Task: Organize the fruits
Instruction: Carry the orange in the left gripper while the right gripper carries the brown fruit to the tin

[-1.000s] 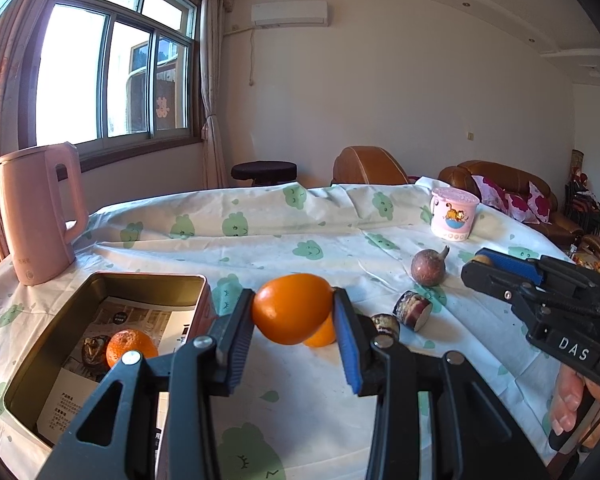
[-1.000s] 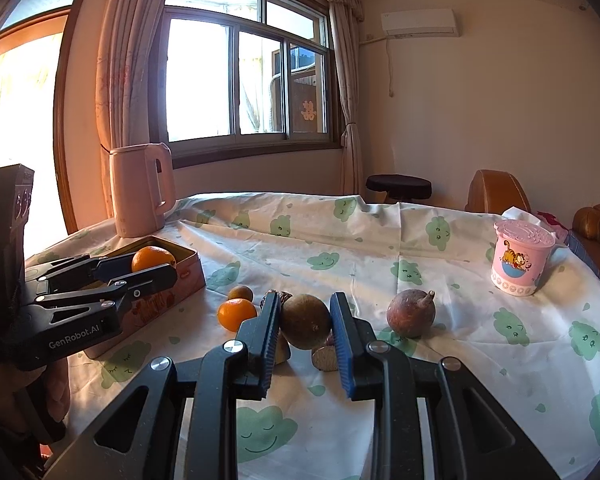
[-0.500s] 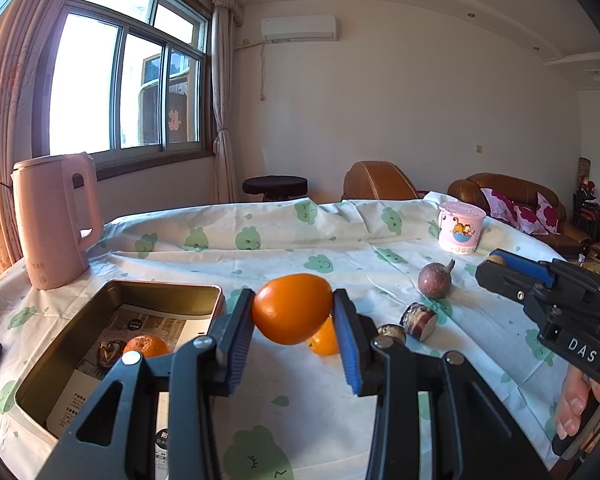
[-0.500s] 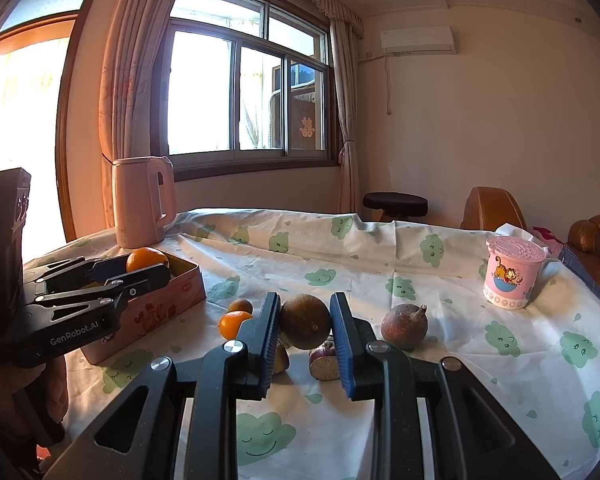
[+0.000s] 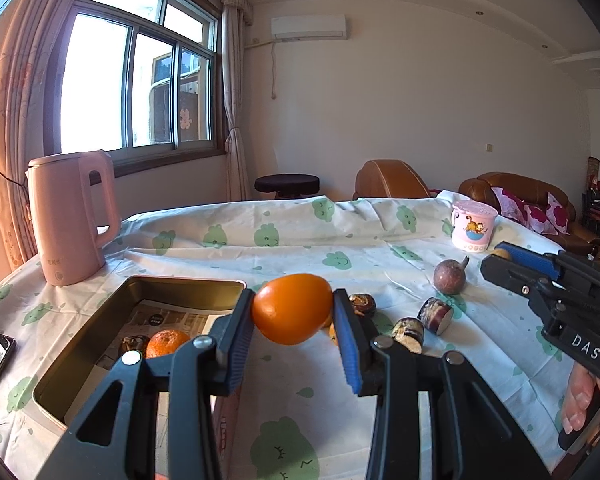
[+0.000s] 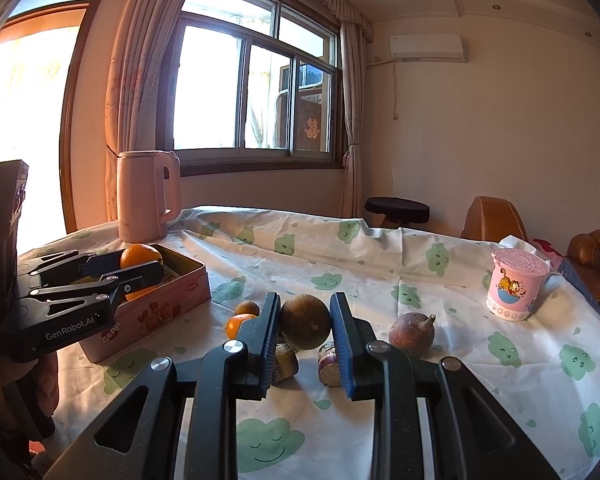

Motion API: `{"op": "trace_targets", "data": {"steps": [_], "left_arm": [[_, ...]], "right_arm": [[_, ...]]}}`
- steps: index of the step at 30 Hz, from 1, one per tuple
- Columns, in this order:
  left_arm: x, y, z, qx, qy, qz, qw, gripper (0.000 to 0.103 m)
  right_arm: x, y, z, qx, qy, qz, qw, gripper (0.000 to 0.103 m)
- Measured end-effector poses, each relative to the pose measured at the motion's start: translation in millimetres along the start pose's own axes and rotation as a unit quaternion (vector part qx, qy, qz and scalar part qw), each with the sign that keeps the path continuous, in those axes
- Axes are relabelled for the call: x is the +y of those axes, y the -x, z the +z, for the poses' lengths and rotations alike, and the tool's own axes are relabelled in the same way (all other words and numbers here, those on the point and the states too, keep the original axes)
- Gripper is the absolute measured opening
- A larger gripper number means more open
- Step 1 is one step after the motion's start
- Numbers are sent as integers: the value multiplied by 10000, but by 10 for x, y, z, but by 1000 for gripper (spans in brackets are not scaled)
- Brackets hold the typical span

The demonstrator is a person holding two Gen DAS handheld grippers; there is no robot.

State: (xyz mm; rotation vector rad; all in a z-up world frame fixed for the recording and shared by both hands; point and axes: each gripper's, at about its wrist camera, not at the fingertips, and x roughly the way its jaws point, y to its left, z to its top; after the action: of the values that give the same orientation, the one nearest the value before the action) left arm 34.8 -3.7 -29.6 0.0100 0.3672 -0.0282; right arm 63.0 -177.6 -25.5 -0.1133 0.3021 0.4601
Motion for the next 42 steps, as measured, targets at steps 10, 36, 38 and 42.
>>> {"op": "trace_targets", "data": {"steps": [10,36,38,42], "left_arm": [[241,53,-6,24,121,198,9997,41],[837,119,-44,157,221,727,9970,41],[886,126,-47,165,229,776,9966,41],[983,131,-57,186,240,873,9957,41]], "right_arm": [[315,-88,233,-73,339,290,9990,27],[1037,-486,618,-62,808,1031,9914,27],[1101,-519,643,-56,829,1091,9906,27],[1239,-571,663,-35,879,1201,9889,27]]}}
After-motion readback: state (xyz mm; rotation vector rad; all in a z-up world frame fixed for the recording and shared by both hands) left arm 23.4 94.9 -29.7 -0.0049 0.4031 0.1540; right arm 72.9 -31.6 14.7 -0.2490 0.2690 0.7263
